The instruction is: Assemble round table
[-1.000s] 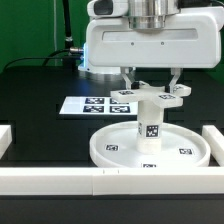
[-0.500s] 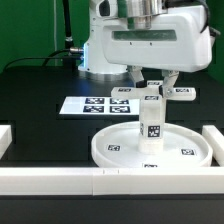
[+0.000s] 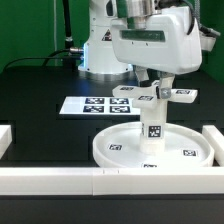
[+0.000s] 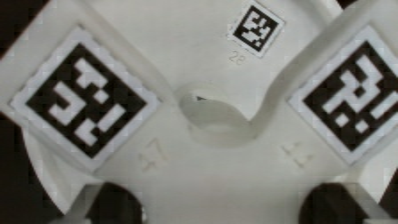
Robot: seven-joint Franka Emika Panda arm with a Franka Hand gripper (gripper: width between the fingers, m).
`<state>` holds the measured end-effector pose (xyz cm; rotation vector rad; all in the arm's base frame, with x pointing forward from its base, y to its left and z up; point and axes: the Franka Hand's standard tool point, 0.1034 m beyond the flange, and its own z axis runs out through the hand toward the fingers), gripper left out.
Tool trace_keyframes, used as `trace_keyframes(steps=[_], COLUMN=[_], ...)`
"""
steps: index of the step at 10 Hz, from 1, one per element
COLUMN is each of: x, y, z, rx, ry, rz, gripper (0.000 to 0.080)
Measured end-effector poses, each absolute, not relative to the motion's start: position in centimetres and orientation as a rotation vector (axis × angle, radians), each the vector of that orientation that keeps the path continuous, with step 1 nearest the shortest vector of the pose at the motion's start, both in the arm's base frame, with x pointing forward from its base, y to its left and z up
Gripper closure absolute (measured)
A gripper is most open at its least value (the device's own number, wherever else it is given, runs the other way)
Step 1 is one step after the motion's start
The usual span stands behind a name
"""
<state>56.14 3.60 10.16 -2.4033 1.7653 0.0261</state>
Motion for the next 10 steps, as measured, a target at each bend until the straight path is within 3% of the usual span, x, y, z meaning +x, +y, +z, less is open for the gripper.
trace_keyframes(steps=[5,8,9,10], x=[56.3,56.3,56.3,56.4], y=[3.6,3.7,3.8,3.9], z=[10.1,10.2,11.1,12.3], rx=[-1.883,-1.859,-1.878,-1.915], ry=[2.281,2.299,2.274,2.223], rz=[0.094,0.099,0.107,0.102], gripper=[0.0358,0.0357,0.02,0.02])
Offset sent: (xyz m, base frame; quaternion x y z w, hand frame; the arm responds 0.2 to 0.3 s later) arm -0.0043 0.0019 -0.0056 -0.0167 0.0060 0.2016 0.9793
